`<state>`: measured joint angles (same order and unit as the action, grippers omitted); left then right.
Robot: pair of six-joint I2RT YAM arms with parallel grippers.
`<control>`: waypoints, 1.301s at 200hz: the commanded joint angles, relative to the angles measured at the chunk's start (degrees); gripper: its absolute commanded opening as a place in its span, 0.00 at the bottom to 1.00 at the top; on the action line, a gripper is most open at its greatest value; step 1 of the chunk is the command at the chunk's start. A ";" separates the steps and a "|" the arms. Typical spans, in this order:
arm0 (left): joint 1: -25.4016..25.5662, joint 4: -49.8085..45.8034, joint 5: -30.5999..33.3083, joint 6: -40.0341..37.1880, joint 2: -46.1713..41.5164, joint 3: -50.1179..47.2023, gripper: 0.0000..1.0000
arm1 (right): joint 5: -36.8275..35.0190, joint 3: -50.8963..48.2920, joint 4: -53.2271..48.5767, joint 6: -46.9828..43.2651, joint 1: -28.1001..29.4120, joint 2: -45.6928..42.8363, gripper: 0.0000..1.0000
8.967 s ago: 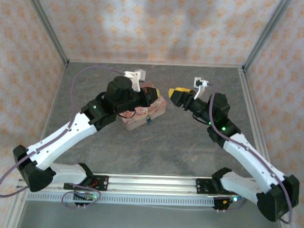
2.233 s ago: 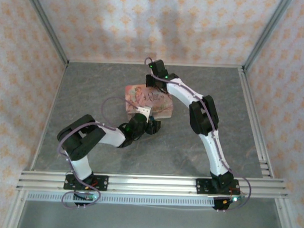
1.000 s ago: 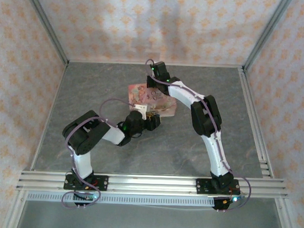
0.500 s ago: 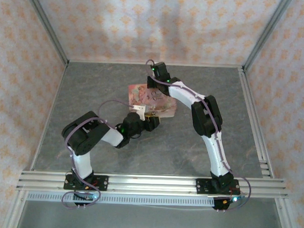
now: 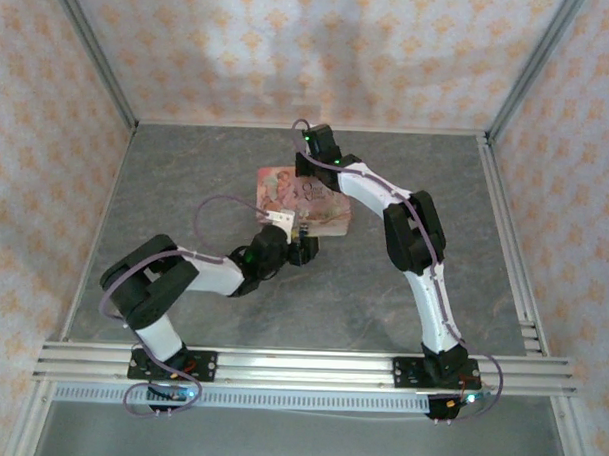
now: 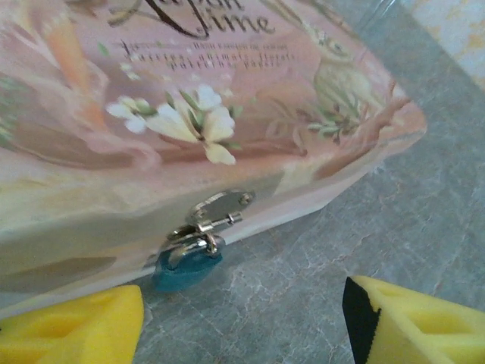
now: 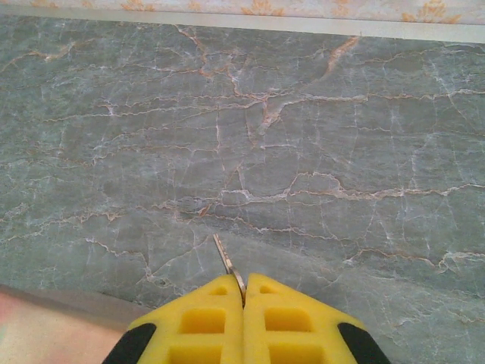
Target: Unlock the padlock with the key
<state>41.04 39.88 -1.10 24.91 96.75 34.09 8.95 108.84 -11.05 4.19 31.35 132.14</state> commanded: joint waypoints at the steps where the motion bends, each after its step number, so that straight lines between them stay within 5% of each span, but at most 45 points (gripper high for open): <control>1: 0.92 -0.56 7.33 -1.86 2.06 1.59 0.74 | -0.34 -0.49 -3.54 0.00 0.37 -1.40 0.00; 41: 1.33 0.57 8.07 -3.90 5.47 4.53 0.75 | -0.34 -1.17 -3.10 -0.49 0.42 -1.70 0.00; 113: 1.02 2.72 0.04 -5.10 9.99 8.82 0.63 | 0.06 -2.13 -1.98 -0.14 0.37 -1.67 0.00; 175: -1.39 7.85 -9.20 -1.74 10.99 9.48 0.56 | -0.13 -3.66 -1.27 -0.07 0.37 -1.82 0.00; 260: -3.07 10.18 -12.82 3.54 11.72 9.99 0.48 | -0.35 -5.72 -0.09 0.08 0.24 -3.10 0.00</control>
<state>38.98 44.69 -13.34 26.61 107.68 42.13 8.10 105.01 -6.98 4.19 31.09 130.41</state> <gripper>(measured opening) 0.473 0.045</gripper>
